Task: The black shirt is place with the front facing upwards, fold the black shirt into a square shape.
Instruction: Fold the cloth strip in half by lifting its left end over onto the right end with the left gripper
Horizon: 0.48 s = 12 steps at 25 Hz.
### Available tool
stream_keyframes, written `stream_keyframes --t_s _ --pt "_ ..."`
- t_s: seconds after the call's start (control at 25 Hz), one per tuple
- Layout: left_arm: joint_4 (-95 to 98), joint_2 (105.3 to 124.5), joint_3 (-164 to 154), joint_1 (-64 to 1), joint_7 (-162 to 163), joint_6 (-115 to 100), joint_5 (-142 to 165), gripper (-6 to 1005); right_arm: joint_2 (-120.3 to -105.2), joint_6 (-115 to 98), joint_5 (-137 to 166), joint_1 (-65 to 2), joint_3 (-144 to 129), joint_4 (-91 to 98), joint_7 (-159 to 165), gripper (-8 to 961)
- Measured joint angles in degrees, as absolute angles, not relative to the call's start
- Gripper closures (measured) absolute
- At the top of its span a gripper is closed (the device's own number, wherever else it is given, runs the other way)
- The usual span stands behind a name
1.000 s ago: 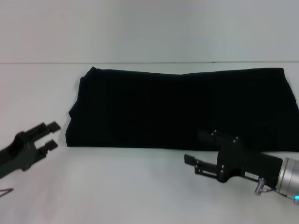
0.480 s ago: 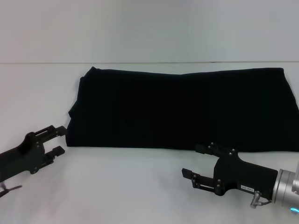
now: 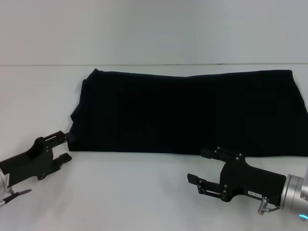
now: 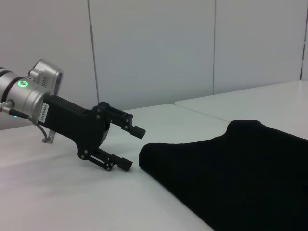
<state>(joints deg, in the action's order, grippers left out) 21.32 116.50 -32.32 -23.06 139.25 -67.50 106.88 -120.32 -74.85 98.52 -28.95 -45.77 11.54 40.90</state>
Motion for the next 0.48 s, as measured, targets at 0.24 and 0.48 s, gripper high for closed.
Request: stream_keyframes --t_s 0.24,0.48 --pt "21.27 116.63 -32.35 -24.03 139.31 -65.93 106.88 301 -120.32 -74.85 98.52 -29.14 -45.65 11.51 40.88 153" --pt "21.27 117.0 -32.4 -25.25 139.33 -64.93 106.88 300 -120.32 -74.83 98.52 -29.2 -45.46 11.51 41.0 153"
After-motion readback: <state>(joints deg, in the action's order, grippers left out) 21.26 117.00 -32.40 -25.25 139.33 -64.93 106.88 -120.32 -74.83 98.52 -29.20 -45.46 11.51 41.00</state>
